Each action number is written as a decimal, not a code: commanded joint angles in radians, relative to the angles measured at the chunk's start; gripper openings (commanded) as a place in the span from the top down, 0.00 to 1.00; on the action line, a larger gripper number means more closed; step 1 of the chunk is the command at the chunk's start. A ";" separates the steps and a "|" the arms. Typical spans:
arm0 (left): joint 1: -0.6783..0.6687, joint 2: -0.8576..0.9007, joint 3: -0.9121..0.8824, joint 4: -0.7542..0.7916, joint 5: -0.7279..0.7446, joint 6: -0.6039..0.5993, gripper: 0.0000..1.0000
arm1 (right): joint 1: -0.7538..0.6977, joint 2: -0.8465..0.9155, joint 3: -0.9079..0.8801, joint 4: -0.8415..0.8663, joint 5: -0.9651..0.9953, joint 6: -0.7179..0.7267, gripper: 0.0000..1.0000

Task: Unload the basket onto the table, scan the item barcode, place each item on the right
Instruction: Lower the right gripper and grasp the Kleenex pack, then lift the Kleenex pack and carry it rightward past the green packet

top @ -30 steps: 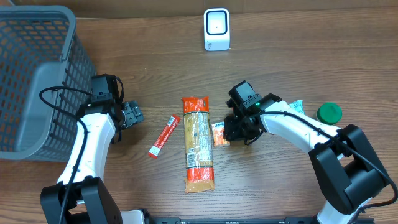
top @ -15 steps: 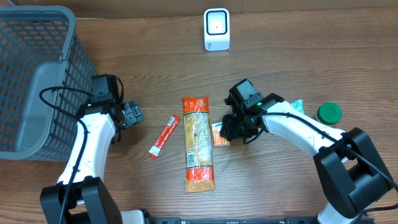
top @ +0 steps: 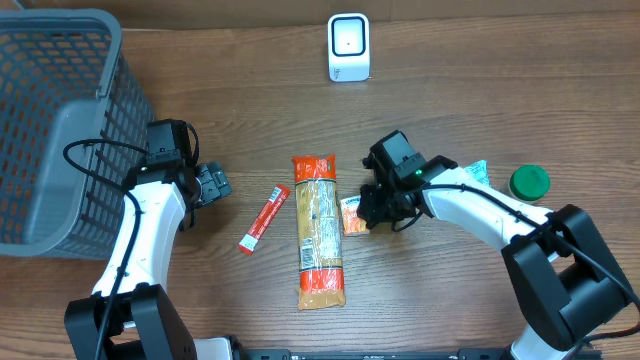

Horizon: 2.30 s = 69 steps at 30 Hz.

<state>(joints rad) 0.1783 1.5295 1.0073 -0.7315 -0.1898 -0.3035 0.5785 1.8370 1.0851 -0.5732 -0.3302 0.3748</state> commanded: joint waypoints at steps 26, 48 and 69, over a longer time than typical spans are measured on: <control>-0.003 -0.004 0.018 0.003 0.007 0.009 0.00 | -0.307 -0.414 -0.018 -0.191 -0.211 -0.092 0.96; -0.003 -0.004 0.018 0.003 0.007 0.009 0.00 | -0.351 -0.478 -0.018 -0.266 -0.211 -0.111 0.96; -0.003 -0.004 0.018 0.003 0.007 0.009 0.00 | -0.351 -0.478 -0.018 -0.035 -1.085 -0.267 0.96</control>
<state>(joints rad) 0.1783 1.5295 1.0073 -0.7315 -0.1898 -0.3035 0.2298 1.3716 1.0599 -0.6300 -1.2221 0.1162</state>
